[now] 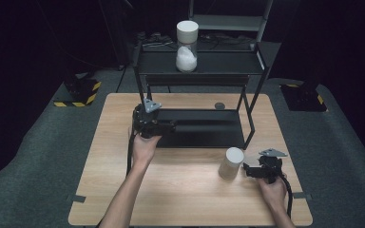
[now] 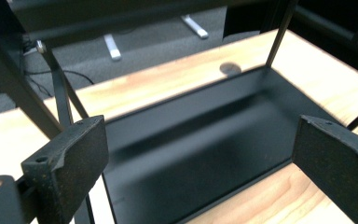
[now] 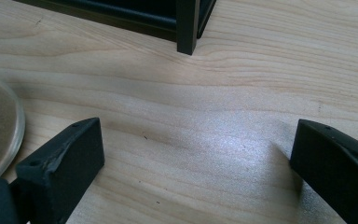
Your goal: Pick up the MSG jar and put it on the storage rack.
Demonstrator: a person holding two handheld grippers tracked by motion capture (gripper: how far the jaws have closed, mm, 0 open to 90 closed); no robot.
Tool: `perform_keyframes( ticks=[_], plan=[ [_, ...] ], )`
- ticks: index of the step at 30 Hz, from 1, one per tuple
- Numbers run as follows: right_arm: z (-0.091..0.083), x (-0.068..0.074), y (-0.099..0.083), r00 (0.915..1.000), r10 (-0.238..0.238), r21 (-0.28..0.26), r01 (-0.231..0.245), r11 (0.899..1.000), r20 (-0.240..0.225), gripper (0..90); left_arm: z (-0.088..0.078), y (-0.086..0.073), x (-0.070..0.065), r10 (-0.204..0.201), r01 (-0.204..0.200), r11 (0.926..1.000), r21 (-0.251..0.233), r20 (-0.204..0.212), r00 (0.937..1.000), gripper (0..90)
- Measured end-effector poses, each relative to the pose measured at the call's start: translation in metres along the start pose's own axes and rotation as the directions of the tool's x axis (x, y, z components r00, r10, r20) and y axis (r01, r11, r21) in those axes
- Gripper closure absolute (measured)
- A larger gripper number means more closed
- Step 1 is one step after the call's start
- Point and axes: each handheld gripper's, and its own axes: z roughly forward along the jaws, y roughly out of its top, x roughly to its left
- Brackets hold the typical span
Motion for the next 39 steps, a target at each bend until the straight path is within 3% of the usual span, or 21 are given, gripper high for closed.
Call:
perform_keyframes(
  ticks=[9,22,28,39],
  plan=[
    [0.0,0.0,0.0,1.0,-0.002,-0.001,0.002,1.0,0.0,2.0,0.012,-0.026,0.002,-0.024,0.024,0.9995,0.022,-0.005,0.9997,4.0],
    [0.0,0.0,0.0,1.0,-0.002,0.0,0.002,1.0,0.0,2.1,0.027,-0.051,0.001,-0.007,0.007,0.9985,0.055,-0.002,1.0,4.0],
    [0.0,0.0,0.0,1.0,-0.003,0.0,0.003,1.0,0.0,2.1,0.035,-0.065,0.001,-0.031,0.031,0.9968,0.074,0.002,0.9995,4.1],
    [0.0,0.0,0.0,1.0,0.0,-0.001,0.0,1.0,0.0,2.1,0.052,-0.085,-0.002,-0.04,0.041,0.9911,0.127,-0.007,0.9992,4.1]
  ],
)
